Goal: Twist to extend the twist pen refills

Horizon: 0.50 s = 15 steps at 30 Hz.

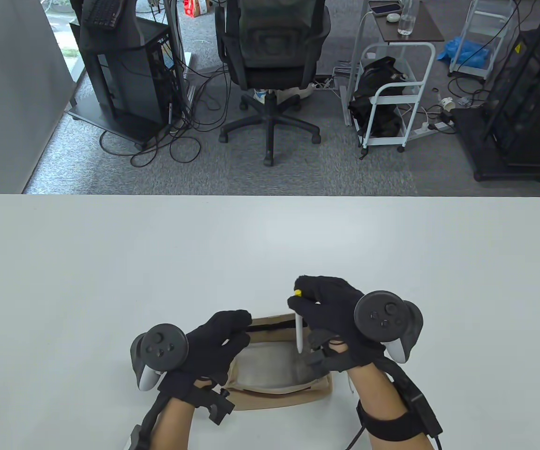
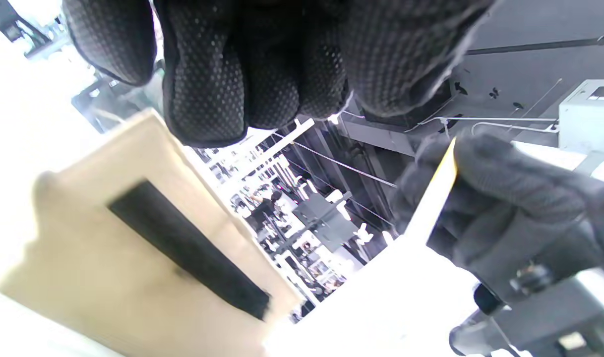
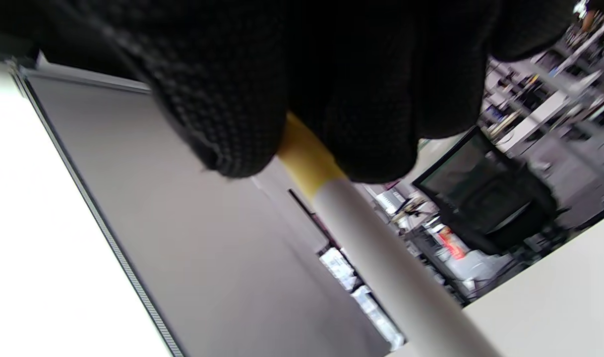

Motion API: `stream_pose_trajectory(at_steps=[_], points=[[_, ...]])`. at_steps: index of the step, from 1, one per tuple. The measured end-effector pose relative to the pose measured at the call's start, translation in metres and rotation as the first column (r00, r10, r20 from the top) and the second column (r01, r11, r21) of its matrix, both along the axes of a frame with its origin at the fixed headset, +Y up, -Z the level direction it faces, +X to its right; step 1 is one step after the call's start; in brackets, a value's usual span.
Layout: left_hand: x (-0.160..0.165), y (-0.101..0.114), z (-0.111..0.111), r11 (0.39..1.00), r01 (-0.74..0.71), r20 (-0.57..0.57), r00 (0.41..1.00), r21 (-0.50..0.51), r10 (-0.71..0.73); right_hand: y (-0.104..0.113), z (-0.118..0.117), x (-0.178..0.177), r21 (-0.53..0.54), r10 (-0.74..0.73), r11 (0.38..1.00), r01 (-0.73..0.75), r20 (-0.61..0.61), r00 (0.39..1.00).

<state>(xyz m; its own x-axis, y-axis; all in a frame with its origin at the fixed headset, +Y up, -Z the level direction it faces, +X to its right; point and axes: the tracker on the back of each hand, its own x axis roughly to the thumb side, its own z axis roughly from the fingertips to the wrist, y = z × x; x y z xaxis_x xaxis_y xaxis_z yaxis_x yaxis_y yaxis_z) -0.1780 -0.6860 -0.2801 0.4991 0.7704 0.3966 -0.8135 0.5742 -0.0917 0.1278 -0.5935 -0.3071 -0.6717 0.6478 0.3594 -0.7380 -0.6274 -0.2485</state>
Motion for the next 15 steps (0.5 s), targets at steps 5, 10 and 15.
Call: stream_pose_trajectory(at_steps=[5, 10, 15], points=[[-0.009, -0.002, -0.002, 0.997, 0.076, -0.052, 0.996, -0.008, -0.076, -0.017, -0.026, 0.037, -0.225, 0.307, 0.941, -0.254, 0.244, 0.92], [-0.013, -0.006, -0.004, 0.996, 0.082, -0.069, 0.994, -0.024, -0.084, -0.057, -0.052, 0.068, -0.449, 0.509, 0.829, -0.332, 0.363, 0.78], [-0.013, -0.007, -0.004, 0.996, 0.084, -0.072, 0.994, -0.029, -0.086, -0.1, -0.07, 0.084, -0.604, 0.661, 0.7, -0.382, 0.342, 0.668]])
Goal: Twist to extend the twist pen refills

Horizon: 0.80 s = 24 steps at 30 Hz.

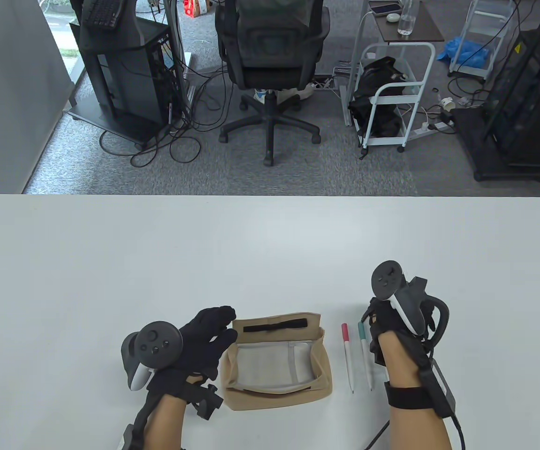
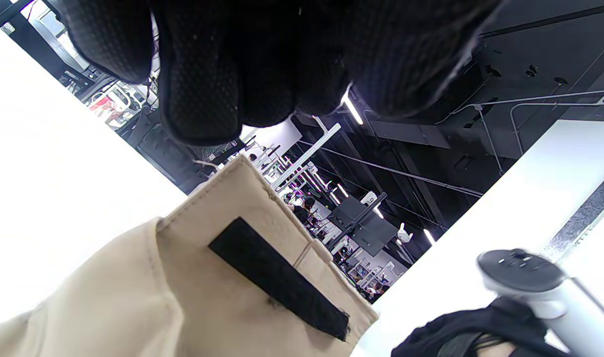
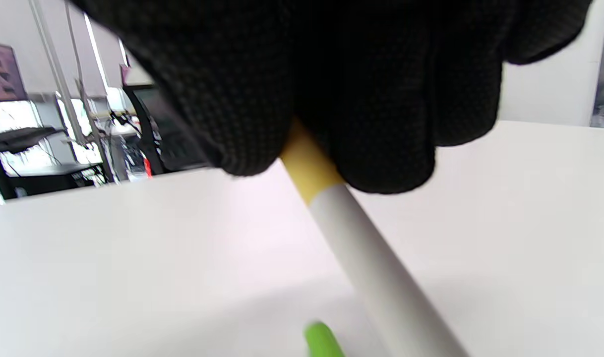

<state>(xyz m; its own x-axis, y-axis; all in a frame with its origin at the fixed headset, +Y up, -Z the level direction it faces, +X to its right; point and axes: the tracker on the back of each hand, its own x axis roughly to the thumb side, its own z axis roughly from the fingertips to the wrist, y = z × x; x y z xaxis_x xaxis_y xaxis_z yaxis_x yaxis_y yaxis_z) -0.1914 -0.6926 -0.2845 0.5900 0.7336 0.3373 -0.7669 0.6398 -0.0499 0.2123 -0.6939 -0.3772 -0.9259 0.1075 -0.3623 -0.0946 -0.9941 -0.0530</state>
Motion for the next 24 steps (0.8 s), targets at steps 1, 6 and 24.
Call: stream_pose_trajectory(at_steps=[1, 6, 24], points=[[0.0, 0.0, 0.0, 1.0, 0.002, 0.0, 1.0, -0.001, -0.002, -0.006, -0.002, 0.002, -0.014, 0.008, 1.0, -0.008, 0.012, 1.0], [0.001, 0.0, 0.0, 1.0, 0.013, 0.005, 1.0, -0.007, -0.013, -0.03, -0.007, 0.015, -0.045, 0.051, 0.998, -0.049, 0.049, 0.997], [0.001, 0.0, 0.0, 0.999, 0.031, -0.001, 1.0, -0.01, -0.031, -0.068, -0.009, 0.032, -0.119, 0.038, 0.993, -0.027, 0.093, 0.995]])
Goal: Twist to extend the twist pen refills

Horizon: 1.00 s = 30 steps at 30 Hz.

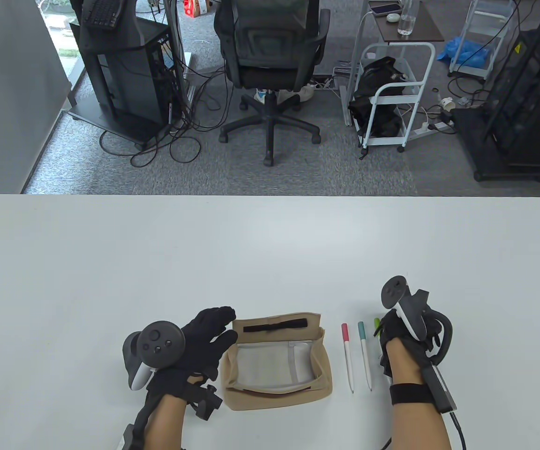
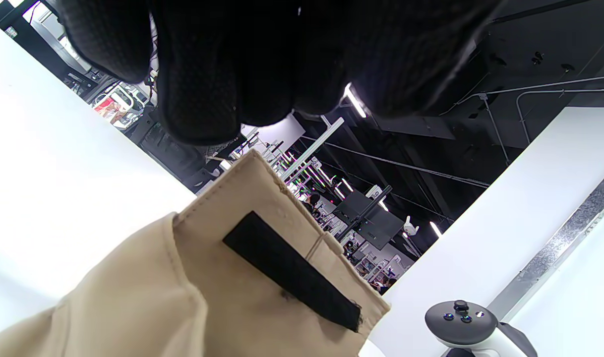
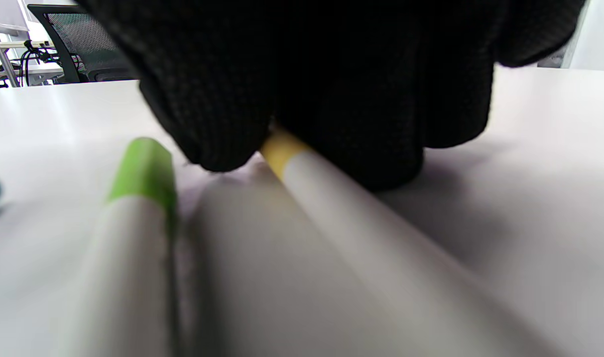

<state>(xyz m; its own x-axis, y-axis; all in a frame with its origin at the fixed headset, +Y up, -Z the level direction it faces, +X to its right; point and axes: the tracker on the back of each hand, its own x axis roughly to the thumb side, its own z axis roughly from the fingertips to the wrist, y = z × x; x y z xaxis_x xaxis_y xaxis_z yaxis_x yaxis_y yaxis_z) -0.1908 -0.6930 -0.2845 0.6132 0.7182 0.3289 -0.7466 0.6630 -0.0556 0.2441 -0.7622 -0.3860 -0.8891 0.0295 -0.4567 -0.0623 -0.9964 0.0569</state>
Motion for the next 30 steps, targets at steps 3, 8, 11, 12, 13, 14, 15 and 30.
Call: stream_pose_trajectory(at_steps=[3, 8, 11, 12, 13, 14, 15, 30], points=[[0.0, 0.0, 0.0, 1.0, 0.0, 0.0, 1.0, -0.001, 0.0, -0.001, 0.0, -0.003, -0.002, 0.022, 1.0, -0.022, -0.006, 1.0], [0.0, 0.0, 0.0, 1.0, 0.002, 0.001, 1.0, -0.003, -0.002, -0.001, 0.001, -0.004, -0.012, 0.027, 1.0, -0.027, -0.008, 1.0], [0.0, 0.0, 0.0, 1.0, 0.005, 0.003, 1.0, -0.004, -0.005, 0.001, 0.0, -0.003, -0.023, 0.001, 1.0, -0.001, -0.002, 1.0], [0.0, 0.0, 0.0, 1.0, 0.005, 0.004, 1.0, -0.004, -0.005, 0.002, 0.0, -0.002, -0.027, -0.02, 0.999, 0.02, 0.004, 1.0], [0.001, 0.0, 0.0, 1.0, 0.004, 0.005, 1.0, -0.004, -0.004, 0.005, 0.001, -0.001, -0.023, -0.038, 0.999, 0.038, 0.009, 0.999], [0.001, 0.0, 0.0, 1.0, 0.004, 0.006, 1.0, -0.004, -0.004, 0.009, 0.001, 0.0, -0.008, -0.057, 0.998, 0.057, 0.014, 0.998], [0.001, 0.0, 0.0, 1.0, 0.004, 0.008, 1.0, -0.004, -0.004, 0.015, 0.002, 0.001, 0.016, -0.076, 0.997, 0.075, 0.017, 0.997], [0.042, 0.008, 0.011, 0.973, 0.19, 0.049, 0.979, 0.128, -0.198, 0.116, 0.029, -0.078, 0.018, -0.357, 0.91, 0.414, -0.472, 0.806]])
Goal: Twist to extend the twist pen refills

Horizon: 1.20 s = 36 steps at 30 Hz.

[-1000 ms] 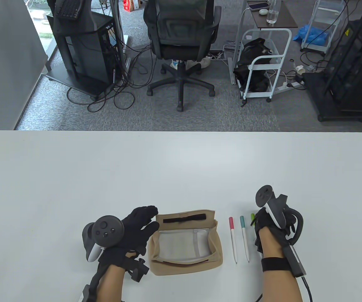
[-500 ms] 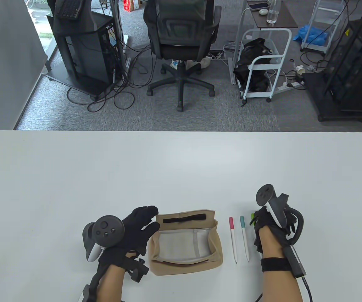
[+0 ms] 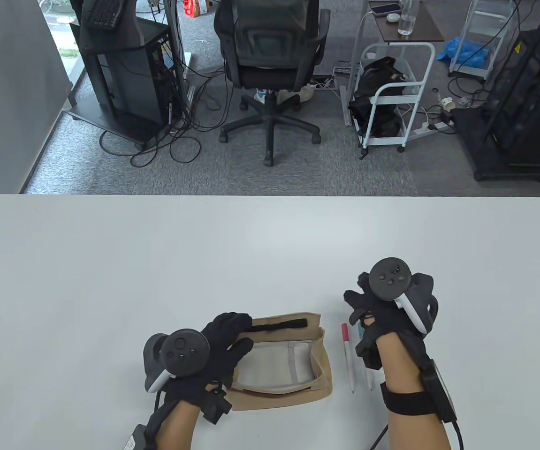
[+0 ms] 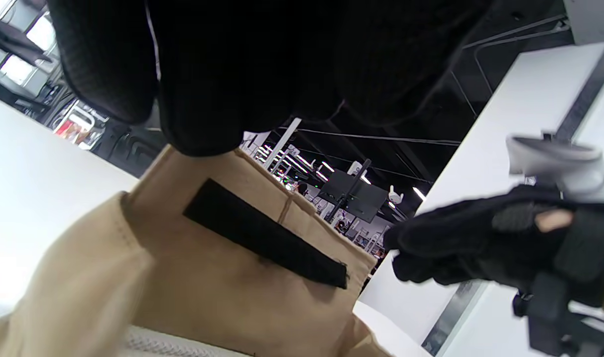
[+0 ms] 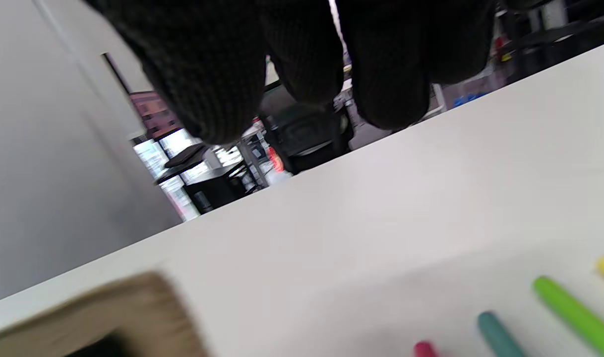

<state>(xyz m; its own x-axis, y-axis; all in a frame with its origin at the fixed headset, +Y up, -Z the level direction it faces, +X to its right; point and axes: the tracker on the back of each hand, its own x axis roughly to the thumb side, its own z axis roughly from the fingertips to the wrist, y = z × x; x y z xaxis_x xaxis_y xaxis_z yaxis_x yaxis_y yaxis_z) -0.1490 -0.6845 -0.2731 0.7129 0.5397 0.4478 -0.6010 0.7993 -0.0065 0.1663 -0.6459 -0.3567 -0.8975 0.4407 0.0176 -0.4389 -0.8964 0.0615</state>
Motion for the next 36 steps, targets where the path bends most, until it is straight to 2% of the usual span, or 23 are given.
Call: stream_pose_trajectory(at_steps=[1, 6, 11, 15, 21, 24, 26, 31, 36], points=[[0.007, 0.0, 0.002, 0.999, 0.032, 0.005, 0.999, 0.022, -0.032, 0.0, 0.002, -0.011, -0.028, 0.006, 1.0, -0.009, -0.072, 0.997], [0.032, -0.002, 0.007, 0.985, 0.154, 0.031, 0.987, 0.078, -0.157, -0.015, 0.004, -0.045, -0.11, 0.09, 0.987, -0.114, -0.205, 0.975], [0.054, -0.011, 0.003, 0.961, 0.273, 0.08, 0.958, 0.046, -0.276, -0.032, 0.002, -0.064, -0.131, 0.157, 0.972, -0.193, -0.246, 0.957], [0.07, -0.022, -0.008, 0.931, 0.362, 0.108, 0.928, -0.036, -0.357, -0.032, 0.002, -0.068, -0.066, 0.197, 0.974, -0.217, -0.232, 0.953], [0.089, -0.044, -0.02, 0.832, 0.524, 0.189, 0.849, -0.184, -0.493, -0.032, 0.003, -0.069, -0.06, 0.209, 0.972, -0.228, -0.228, 0.951], [0.099, -0.057, -0.019, 0.723, 0.644, 0.264, 0.764, -0.249, -0.59, -0.032, 0.003, -0.07, -0.056, 0.212, 0.971, -0.23, -0.226, 0.951], [0.101, -0.061, -0.018, 0.689, 0.663, 0.275, 0.748, -0.291, -0.604, -0.032, 0.003, -0.07, -0.055, 0.216, 0.971, -0.233, -0.224, 0.95], [0.105, -0.068, -0.014, 0.634, 0.7, 0.296, 0.714, -0.33, -0.634, -0.033, 0.003, -0.069, -0.059, 0.209, 0.972, -0.226, -0.215, 0.954], [0.114, -0.075, -0.008, 0.575, 0.767, 0.274, 0.64, -0.284, -0.718, -0.033, 0.003, -0.069, -0.056, 0.216, 0.971, -0.232, -0.209, 0.954]])
